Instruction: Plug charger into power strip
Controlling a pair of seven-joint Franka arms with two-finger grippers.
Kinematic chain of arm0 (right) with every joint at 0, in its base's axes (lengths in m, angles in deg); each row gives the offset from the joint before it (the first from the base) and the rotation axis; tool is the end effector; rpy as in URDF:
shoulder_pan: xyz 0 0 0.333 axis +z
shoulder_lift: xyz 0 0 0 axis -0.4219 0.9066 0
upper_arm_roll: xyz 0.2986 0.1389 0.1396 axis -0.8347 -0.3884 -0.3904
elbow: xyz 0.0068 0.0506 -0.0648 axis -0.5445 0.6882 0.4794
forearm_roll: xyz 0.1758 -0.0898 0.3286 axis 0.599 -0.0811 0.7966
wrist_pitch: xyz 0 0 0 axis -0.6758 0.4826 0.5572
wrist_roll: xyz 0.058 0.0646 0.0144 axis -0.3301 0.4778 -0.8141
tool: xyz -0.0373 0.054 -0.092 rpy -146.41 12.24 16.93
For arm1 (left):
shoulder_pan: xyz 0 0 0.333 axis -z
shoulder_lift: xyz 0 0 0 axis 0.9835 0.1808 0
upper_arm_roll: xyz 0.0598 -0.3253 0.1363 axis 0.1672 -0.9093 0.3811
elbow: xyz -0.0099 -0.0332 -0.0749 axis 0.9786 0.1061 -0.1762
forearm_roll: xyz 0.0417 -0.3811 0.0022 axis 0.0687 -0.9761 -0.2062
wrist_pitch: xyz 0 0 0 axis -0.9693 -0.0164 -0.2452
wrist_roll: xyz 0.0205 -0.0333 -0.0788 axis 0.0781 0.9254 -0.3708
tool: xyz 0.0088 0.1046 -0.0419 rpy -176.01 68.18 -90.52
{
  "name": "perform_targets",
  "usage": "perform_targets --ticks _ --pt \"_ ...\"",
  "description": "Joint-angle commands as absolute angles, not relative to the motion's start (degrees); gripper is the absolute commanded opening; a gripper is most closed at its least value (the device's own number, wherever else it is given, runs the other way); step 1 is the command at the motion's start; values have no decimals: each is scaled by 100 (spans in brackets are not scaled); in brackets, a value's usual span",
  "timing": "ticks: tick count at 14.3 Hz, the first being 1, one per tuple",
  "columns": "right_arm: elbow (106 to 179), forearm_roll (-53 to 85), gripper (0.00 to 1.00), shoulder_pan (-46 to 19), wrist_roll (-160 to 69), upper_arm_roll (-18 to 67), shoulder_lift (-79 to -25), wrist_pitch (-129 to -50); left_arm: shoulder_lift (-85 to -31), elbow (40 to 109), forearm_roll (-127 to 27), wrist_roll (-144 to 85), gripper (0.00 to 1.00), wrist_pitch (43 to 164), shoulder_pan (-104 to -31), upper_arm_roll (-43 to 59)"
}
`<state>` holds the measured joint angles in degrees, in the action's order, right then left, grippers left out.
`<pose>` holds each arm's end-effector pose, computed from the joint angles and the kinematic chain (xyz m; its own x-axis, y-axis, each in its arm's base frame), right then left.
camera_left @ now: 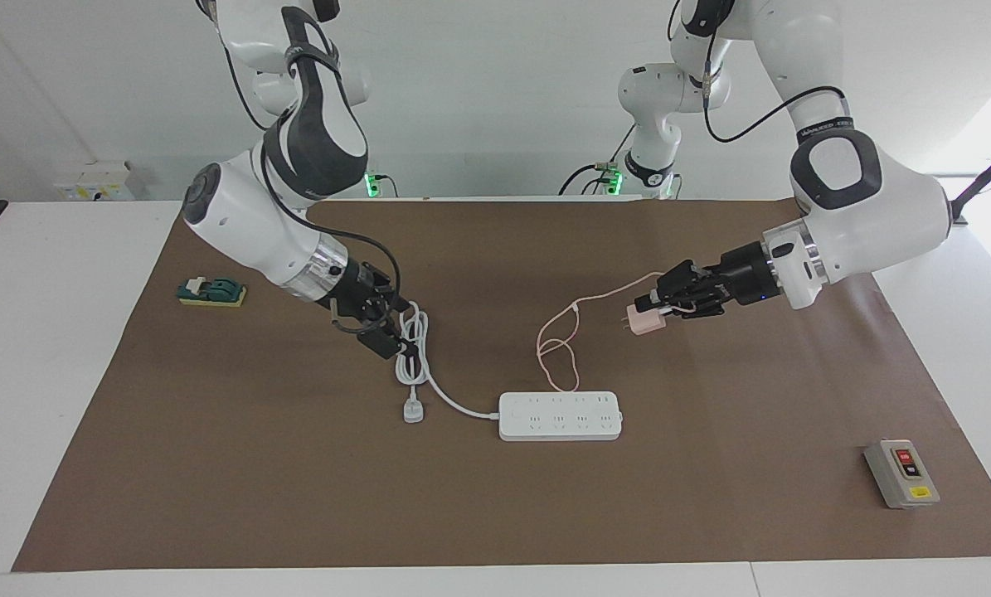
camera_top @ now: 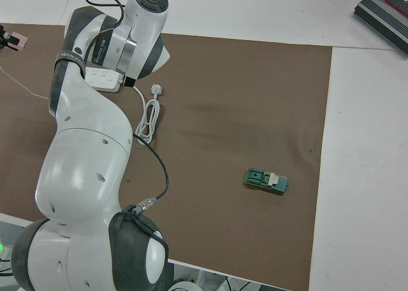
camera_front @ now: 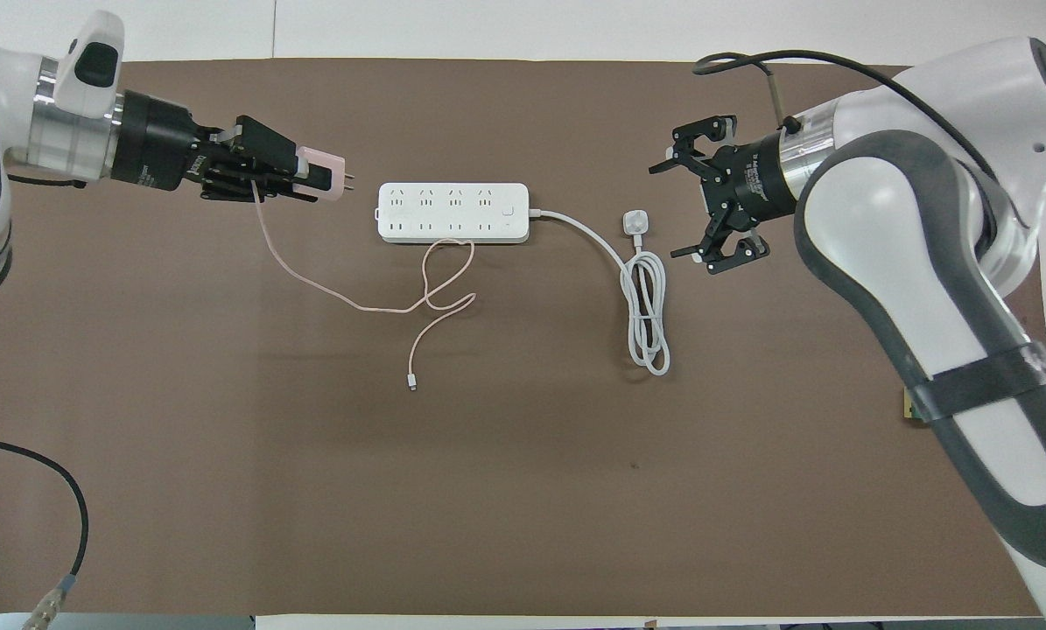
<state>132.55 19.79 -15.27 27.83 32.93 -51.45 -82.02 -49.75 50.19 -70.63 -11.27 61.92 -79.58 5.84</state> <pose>0.6364 0.1368 0.5094 0.3505 -0.7914 -0.5008 -0.9365 -0.3037 -0.1755 0.6453 -0.1226 0.5558 0.9930 -0.0345 -0.1131 0.0584 -0.6885 0.7228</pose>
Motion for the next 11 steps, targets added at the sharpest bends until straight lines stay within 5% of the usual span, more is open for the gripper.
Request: perform_targets --ticks 1,11 --pt "13318 1449 100 -1879 1693 3235 -5392 -7607 -4993 4505 -5921 -1625 0 5492 -8248 580" --pt "13327 -679 100 -2451 -2903 3235 -6148 -6735 -5424 4327 -3086 -1727 0 5180 -8433 563"
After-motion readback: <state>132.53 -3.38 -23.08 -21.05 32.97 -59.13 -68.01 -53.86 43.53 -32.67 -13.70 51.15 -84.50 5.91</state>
